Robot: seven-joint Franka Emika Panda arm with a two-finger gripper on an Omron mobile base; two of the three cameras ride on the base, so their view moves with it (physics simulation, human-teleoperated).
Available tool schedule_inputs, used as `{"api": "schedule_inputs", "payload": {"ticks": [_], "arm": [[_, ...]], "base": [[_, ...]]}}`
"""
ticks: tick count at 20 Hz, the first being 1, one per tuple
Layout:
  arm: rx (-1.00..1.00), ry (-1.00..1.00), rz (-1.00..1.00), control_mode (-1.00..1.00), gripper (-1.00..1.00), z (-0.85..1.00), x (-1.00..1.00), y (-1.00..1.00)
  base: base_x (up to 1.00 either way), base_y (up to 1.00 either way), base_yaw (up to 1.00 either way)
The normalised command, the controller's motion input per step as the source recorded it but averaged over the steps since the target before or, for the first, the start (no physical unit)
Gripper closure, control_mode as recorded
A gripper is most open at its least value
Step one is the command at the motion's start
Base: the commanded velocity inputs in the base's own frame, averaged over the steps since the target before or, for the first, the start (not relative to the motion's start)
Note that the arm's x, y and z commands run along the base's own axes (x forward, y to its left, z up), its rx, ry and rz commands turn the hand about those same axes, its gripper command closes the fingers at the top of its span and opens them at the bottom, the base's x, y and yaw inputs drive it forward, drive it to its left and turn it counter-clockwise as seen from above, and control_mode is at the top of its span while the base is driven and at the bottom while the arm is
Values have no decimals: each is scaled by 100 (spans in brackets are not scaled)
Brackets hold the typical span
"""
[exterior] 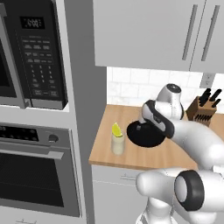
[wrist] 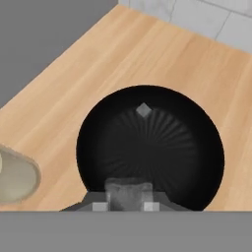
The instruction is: Grab a lemon wedge from the fridge and one ice cube from the ice bowl, and put them in the glass of lemonade.
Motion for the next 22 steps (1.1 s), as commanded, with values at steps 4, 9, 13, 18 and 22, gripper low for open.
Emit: {"api": "schedule_inputs", "payload": {"ticks": [4,9,13,18,22], "arm": [[0,2,23,-100,100,33,-25,81],[-6,0,12,-100,100,23,-21,100],[-3,0,1,-100,100,6,-22,56],[0,3,0,-100,100,0,0,24],[0,2,0,-100,100,0,0,17]], "base": [[0,0,0],[0,0,0],[0,0,0],[0,0,0],[0,0,0]]}}
